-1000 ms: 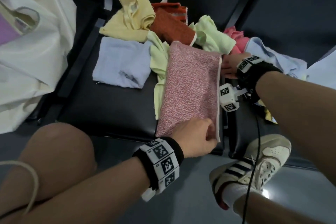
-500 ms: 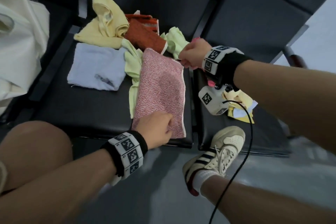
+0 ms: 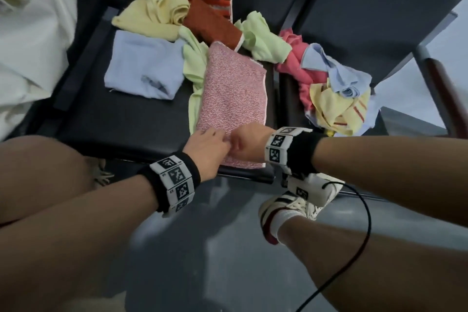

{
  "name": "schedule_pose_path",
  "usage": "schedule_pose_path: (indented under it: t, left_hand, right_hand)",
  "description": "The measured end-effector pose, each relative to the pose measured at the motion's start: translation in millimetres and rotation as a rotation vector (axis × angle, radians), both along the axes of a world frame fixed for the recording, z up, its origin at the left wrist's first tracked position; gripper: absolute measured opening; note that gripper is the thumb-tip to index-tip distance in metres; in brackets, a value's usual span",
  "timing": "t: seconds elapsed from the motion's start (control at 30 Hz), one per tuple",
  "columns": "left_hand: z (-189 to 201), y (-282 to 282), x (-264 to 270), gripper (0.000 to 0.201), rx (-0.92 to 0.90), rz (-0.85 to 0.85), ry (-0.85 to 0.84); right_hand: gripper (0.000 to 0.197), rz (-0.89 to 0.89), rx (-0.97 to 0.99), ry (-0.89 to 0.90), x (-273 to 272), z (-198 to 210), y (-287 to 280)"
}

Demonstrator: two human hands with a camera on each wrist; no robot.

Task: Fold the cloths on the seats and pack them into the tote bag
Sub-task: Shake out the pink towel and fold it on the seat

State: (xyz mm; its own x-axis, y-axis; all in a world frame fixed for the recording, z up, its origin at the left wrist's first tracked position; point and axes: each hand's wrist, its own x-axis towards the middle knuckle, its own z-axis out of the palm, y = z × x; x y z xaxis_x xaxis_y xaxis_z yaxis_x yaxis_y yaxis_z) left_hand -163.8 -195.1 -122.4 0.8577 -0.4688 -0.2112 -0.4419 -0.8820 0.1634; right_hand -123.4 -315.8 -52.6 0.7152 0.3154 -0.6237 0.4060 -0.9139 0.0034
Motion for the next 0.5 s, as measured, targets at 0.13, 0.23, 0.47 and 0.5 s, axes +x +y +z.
schedule_pose_path:
  t: [0.13,0.23,0.47,0.5]
  left_hand:
    - [-7.1,4.1,4.2,0.041,0.001,0.001,-0.014]
    - [-11.0,7.3,8.0,0.035,-0.028,0.012,-0.007]
    - [-11.6,14.5,11.5,0.017,-0.195,0.110,-0.018]
    - [-10.6,14.4,11.3,0.015,-0.207,0.122,-0.018]
  right_hand:
    - [0.029,0.153,-0.069,-0.071,4.6,-15.4,7.3]
    - [0.033,0.171,-0.106,-0.093,7.4,-27.1,7.3]
    - [0.038,0.261,-0.127,-0.116,3.0,-35.1,-0.6]
    - [0.033,0.247,-0.117,-0.125,2.6,-35.7,-1.8]
